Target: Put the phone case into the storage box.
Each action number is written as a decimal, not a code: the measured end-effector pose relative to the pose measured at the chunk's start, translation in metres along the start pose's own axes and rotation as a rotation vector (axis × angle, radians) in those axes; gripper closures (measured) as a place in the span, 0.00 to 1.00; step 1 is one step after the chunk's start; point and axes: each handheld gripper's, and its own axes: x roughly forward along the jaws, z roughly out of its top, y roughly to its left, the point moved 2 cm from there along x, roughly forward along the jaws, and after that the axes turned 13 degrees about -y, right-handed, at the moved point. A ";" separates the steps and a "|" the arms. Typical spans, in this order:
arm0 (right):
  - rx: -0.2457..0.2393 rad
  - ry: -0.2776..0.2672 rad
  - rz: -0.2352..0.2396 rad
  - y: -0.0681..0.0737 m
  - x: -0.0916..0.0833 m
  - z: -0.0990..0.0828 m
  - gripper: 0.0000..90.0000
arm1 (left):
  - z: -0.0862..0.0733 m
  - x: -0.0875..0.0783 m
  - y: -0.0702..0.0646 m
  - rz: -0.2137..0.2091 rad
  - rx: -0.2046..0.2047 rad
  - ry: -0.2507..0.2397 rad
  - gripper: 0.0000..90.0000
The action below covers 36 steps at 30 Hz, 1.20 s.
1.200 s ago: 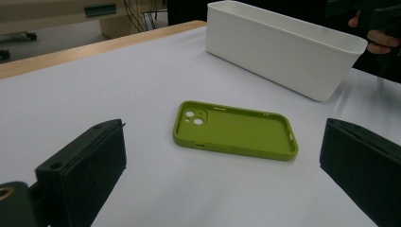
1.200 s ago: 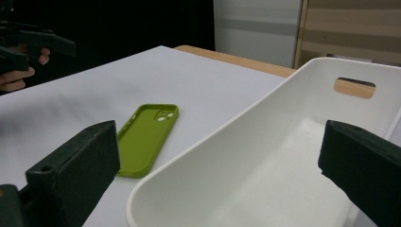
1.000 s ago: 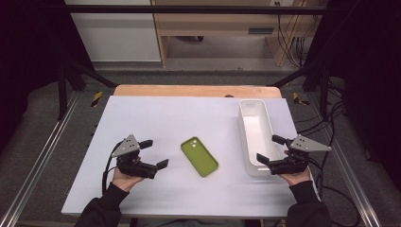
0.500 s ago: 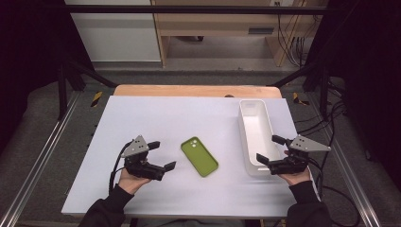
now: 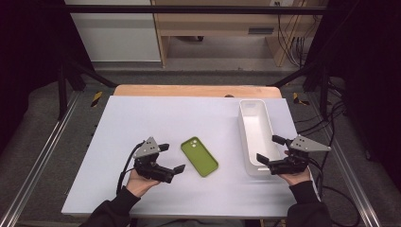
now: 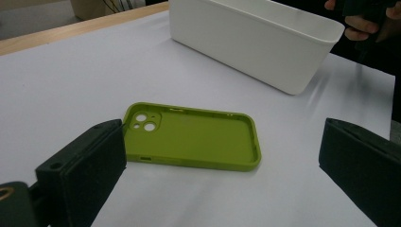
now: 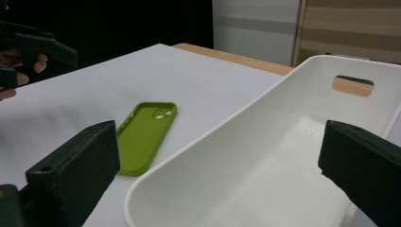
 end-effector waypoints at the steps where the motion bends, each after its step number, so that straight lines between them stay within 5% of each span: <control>1: -0.001 0.001 -0.001 0.000 0.000 0.000 0.00 | 0.001 0.001 0.000 -0.001 0.000 0.002 0.01; 36: -0.003 0.007 0.001 0.000 0.000 -0.001 0.00 | 0.011 0.051 -0.002 0.008 0.026 0.047 0.01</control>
